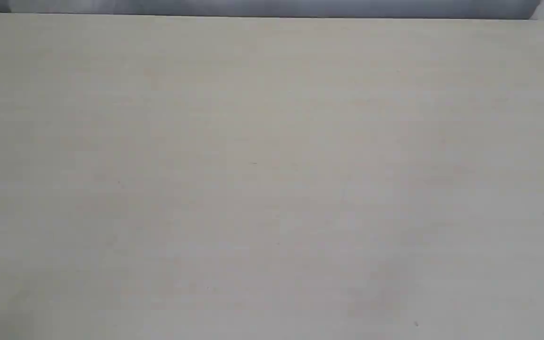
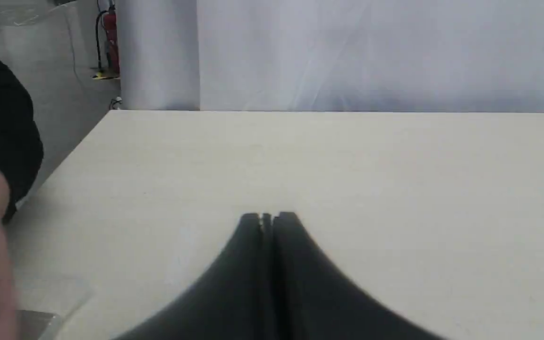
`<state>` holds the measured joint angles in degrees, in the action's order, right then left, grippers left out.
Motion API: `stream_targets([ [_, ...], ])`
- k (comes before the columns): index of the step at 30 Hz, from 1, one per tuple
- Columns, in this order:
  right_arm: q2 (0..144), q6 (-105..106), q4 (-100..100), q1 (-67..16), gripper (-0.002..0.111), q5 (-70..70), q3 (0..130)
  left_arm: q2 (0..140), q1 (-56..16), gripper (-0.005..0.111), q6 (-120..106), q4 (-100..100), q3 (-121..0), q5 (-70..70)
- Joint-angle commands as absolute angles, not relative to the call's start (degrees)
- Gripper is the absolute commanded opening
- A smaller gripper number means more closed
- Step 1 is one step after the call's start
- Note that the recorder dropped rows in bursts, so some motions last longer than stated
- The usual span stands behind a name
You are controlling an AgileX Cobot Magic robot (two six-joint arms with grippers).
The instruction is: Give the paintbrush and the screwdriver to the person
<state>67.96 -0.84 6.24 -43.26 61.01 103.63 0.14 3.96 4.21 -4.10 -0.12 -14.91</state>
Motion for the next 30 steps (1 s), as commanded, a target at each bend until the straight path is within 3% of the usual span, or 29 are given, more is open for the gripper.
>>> stream_targets([
  [1,61.3,0.0,5.1,-37.9,0.004,55.3,94.5,0.0,3.6,0.0,4.3,-3.9,0.0,-14.3],
  [10,37.5,2.9,0.4,-13.2,0.004,19.0,49.0,0.0,3.6,0.0,4.3,-3.9,0.0,-14.3],
  [16,25.8,3.8,0.9,-7.5,0.004,-2.7,24.6,0.0,3.6,0.0,4.3,-3.9,0.0,-14.3],
  [22,19.4,3.9,0.9,-2.7,0.004,-8.8,12.6,0.0,3.6,0.0,4.3,-4.1,0.0,-14.3],
  [30,14.1,2.4,0.9,4.7,0.004,-6.5,6.8,0.0,3.6,0.0,4.3,-4.1,0.0,-14.3],
])
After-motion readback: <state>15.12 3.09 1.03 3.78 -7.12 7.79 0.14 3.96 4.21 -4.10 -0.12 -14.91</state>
